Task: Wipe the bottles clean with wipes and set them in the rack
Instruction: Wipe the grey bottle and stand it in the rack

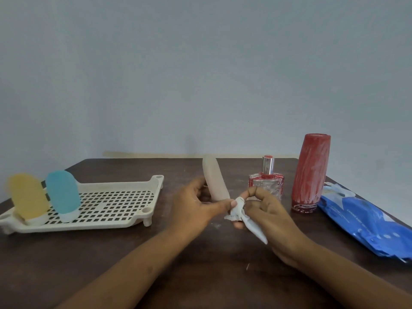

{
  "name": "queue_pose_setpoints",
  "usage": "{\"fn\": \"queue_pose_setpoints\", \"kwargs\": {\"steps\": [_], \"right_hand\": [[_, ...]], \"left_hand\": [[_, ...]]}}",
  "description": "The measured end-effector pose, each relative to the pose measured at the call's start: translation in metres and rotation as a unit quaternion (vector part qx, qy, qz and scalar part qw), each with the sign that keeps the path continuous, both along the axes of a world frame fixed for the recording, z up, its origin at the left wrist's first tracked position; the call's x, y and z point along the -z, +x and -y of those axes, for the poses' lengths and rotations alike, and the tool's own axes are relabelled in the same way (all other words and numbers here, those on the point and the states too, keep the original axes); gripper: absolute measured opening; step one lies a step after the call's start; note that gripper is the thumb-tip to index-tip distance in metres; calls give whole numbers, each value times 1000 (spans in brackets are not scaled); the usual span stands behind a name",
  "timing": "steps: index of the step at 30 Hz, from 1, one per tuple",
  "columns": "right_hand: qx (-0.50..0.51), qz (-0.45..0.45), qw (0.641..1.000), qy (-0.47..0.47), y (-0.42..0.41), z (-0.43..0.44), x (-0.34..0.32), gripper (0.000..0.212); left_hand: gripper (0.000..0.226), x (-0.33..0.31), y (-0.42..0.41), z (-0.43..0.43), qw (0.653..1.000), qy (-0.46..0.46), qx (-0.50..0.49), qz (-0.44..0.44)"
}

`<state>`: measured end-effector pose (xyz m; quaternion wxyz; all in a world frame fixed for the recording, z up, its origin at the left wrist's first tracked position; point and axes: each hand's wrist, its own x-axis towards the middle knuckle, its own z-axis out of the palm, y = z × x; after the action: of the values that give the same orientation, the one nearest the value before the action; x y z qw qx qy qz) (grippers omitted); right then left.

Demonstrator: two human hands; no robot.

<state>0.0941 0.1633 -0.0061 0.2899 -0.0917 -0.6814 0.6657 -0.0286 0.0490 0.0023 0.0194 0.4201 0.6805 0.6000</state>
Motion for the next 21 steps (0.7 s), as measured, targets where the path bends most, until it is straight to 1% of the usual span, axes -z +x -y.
{"fn": "queue_pose_setpoints", "kwargs": {"steps": [4, 7, 9, 11, 12, 14, 16, 19, 21], "right_hand": [[36, -31, 997, 53, 0, -4, 2, 6], [44, -37, 996, 72, 0, -6, 2, 15], [31, -34, 998, 53, -1, -7, 4, 20], [11, -34, 999, 16, -2, -8, 5, 14], [-5, -37, 999, -2, -3, -9, 5, 18], [-54, -41, 997, -27, -4, -8, 4, 35], [-92, -37, 994, -42, -4, -4, 3, 41], [-97, -20, 994, -46, -3, 1, 3, 35], [-100, -23, 994, -48, -2, 1, 4, 32]], "left_hand": [[49, 0, 2, 0, 997, -54, -16, -49], [49, 4, 4, -2, 995, -87, 0, -49], [53, 7, 6, -3, 992, -108, 3, -64], [58, 8, 7, -3, 991, -108, 4, -74], [60, 8, 6, -3, 992, -102, 3, -77], [62, 8, 4, -3, 991, -100, -7, -85], [60, 7, 3, -3, 989, -112, -19, -91], [56, 8, 7, -3, 989, -125, -10, -80], [62, 6, 12, -3, 991, -126, 10, -50]]}}
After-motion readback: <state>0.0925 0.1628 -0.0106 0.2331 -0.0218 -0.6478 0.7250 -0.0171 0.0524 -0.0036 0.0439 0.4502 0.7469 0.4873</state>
